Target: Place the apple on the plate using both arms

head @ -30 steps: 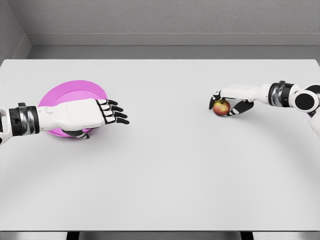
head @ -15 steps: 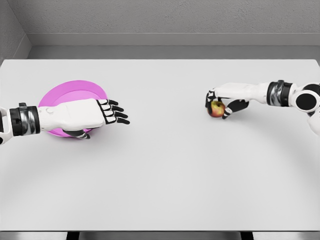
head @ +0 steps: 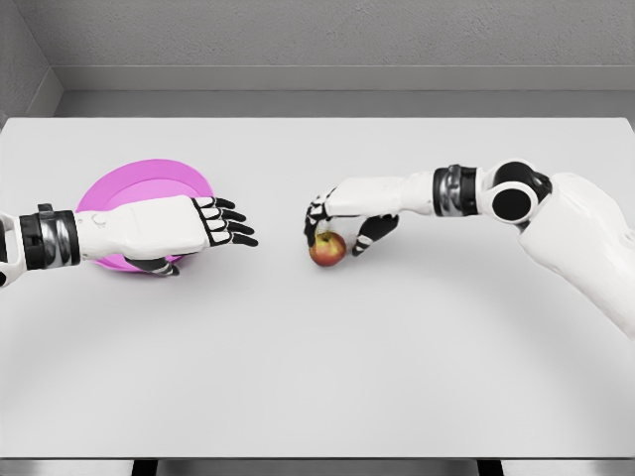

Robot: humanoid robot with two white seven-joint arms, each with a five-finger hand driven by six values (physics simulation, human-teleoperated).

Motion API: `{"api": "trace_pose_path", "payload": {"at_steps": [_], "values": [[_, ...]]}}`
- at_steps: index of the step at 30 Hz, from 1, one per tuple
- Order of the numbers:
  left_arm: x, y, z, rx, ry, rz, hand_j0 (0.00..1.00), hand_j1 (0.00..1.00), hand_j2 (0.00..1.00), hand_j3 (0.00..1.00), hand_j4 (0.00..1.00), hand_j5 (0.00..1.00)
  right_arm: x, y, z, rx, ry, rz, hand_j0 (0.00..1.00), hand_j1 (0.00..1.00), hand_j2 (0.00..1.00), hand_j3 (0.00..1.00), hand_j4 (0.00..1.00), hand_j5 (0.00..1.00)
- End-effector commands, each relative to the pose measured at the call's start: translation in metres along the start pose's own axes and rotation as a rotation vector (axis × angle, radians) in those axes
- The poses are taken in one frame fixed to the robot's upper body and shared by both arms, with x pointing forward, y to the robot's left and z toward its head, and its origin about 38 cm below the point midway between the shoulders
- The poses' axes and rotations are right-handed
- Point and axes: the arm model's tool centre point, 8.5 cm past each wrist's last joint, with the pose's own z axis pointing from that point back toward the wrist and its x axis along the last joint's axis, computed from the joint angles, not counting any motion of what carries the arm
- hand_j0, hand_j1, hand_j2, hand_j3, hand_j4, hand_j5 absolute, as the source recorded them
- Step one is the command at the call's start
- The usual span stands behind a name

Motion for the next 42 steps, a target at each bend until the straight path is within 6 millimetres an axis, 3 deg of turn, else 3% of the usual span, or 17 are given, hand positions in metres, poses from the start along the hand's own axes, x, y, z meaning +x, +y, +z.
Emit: {"api": "trace_pose_path", "payload": {"at_steps": [1,5,8,10,12,14,15,17,23,34,42], "values": [[0.000,0.001,0.001,0.003,0.001,0.003,1.00,1.00,1.00,1.00,1.00,1.00,-0.007,-0.004,0.006,-0.017,0.025,-0.006,1.00,1.00,1.00,1.00,1.00,1.00],[0.000,0.000,0.000,0.004,0.001,0.005,1.00,1.00,1.00,1.00,1.00,1.00,-0.013,-0.011,0.021,-0.055,0.052,-0.010,1.00,1.00,1.00,1.00,1.00,1.00],[0.002,0.001,-0.005,0.014,-0.011,0.008,1.00,1.00,1.00,1.00,1.00,1.00,-0.031,-0.020,0.065,-0.131,0.134,-0.026,1.00,1.00,1.00,1.00,1.00,1.00],[0.023,0.001,-0.042,0.031,-0.099,0.026,1.00,1.00,1.00,1.00,1.00,1.00,-0.046,-0.019,0.105,-0.186,0.205,-0.052,1.00,1.00,1.00,1.00,1.00,1.00],[0.042,0.017,-0.093,0.010,-0.202,0.009,1.00,1.00,1.00,1.00,1.00,1.00,-0.056,-0.015,0.139,-0.256,0.262,-0.082,1.00,1.00,1.00,1.00,1.00,1.00],[0.029,0.044,-0.131,0.036,-0.202,0.003,1.00,1.00,1.00,1.00,1.00,1.00,-0.060,-0.013,0.161,-0.289,0.301,-0.092,1.00,1.00,1.00,1.00,1.00,1.00],[0.007,0.044,-0.153,0.011,-0.156,0.054,1.00,1.00,1.00,1.00,1.00,1.00,-0.062,-0.012,0.165,-0.300,0.308,-0.099,1.00,1.00,1.00,1.00,1.00,1.00],[0.010,0.038,-0.177,-0.059,-0.165,0.076,1.00,1.00,1.00,1.00,1.00,1.00,-0.064,-0.009,0.173,-0.325,0.320,-0.113,1.00,1.00,1.00,1.00,1.00,1.00],[0.023,0.036,-0.189,-0.122,-0.207,0.034,1.00,1.00,1.00,1.00,1.00,1.00,-0.064,-0.010,0.173,-0.325,0.321,-0.112,1.00,1.00,1.00,1.00,1.00,1.00],[0.026,0.027,-0.187,-0.162,-0.217,0.023,0.99,0.99,0.99,0.99,0.99,0.99,-0.064,-0.015,0.179,-0.325,0.331,-0.096,1.00,1.00,1.00,1.00,1.00,1.00],[0.023,0.032,-0.186,-0.158,-0.213,0.017,0.88,0.88,0.88,0.88,0.88,0.88,-0.062,-0.014,0.178,-0.322,0.326,-0.096,1.00,1.00,1.00,1.00,1.00,1.00]]}}
